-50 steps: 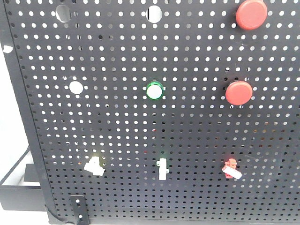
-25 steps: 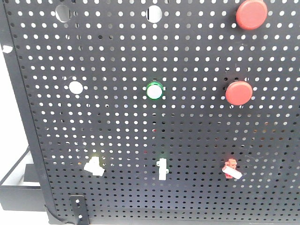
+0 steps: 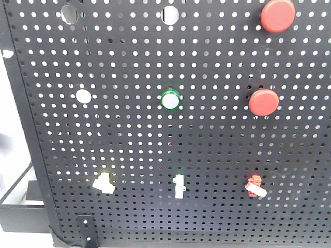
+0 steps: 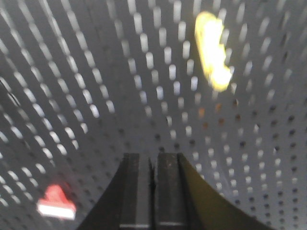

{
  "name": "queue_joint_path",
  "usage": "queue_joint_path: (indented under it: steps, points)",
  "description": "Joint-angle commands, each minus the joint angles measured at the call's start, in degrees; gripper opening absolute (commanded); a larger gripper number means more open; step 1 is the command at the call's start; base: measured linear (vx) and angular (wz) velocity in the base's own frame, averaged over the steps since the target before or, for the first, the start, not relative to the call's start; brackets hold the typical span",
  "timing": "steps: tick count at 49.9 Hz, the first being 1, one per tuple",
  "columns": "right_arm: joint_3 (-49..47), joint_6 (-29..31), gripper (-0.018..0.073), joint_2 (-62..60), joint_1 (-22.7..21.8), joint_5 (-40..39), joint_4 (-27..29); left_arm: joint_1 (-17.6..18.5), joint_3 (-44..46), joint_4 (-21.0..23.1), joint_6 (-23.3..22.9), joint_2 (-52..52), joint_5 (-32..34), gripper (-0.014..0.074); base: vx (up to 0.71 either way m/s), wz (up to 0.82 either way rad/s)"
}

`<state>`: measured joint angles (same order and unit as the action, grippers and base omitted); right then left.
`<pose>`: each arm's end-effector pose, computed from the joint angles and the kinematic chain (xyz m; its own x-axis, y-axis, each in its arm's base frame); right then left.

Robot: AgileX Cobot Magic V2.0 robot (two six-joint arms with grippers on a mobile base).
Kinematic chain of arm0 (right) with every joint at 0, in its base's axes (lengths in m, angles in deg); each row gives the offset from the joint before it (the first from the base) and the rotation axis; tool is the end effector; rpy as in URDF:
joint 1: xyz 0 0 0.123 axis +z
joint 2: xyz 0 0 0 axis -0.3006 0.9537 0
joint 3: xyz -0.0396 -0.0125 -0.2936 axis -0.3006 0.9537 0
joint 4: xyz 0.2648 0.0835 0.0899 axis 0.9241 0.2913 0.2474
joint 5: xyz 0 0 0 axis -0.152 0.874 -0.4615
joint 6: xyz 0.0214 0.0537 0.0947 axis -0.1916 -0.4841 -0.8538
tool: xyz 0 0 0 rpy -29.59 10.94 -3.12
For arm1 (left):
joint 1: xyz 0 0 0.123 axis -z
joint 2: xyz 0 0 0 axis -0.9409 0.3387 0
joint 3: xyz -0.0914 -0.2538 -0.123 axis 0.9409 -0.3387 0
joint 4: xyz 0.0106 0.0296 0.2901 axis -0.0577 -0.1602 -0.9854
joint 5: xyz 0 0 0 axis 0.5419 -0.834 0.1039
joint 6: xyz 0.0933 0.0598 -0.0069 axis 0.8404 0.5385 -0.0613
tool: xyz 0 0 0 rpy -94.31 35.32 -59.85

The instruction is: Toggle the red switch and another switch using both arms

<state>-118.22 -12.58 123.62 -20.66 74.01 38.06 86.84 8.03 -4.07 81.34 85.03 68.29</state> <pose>0.1734 -0.0045 0.3702 -0.1119 0.2756 -0.9547 0.0412 0.9612 0.2726 0.2354 -0.0895 0.3938 -0.1877 0.0636 -0.9802 0.4392 0.8980 -0.0258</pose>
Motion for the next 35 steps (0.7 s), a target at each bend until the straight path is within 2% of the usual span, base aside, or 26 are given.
queue_joint_path:
  steps: [1, 6, 11, 16, 35]
  points:
    - [-2.0, 2.5, -0.0006, 1.1, -0.4, -5.1, 0.6, 2.9, 2.2, 14.0, 13.9, 2.5, 3.7, -0.0006, 0.00, 0.00]
    - [-2.0, 4.9, -0.0006, 1.2, -0.4, -5.1, 0.6, 3.8, 2.2, 24.3, 22.2, 5.1, 3.2, -0.0006, 0.00, 0.00]
    - [-2.0, 7.2, -0.0006, 1.2, -0.4, -5.1, 0.6, 4.2, 2.3, 30.3, 27.3, 7.7, 1.9, -0.0006, 0.00, 0.00]
    - [-2.0, 8.7, -0.0006, 1.2, -0.4, -5.1, 0.6, 4.2, 2.3, 32.3, 29.2, 9.4, 1.1, -0.0006, 0.00, 0.00]
    - [-2.0, 9.0, -0.0006, 1.2, -0.4, -5.1, 0.4, 4.1, 2.3, 32.1, 29.9, 15.0, 2.2, -0.0006, 0.00, 0.00]
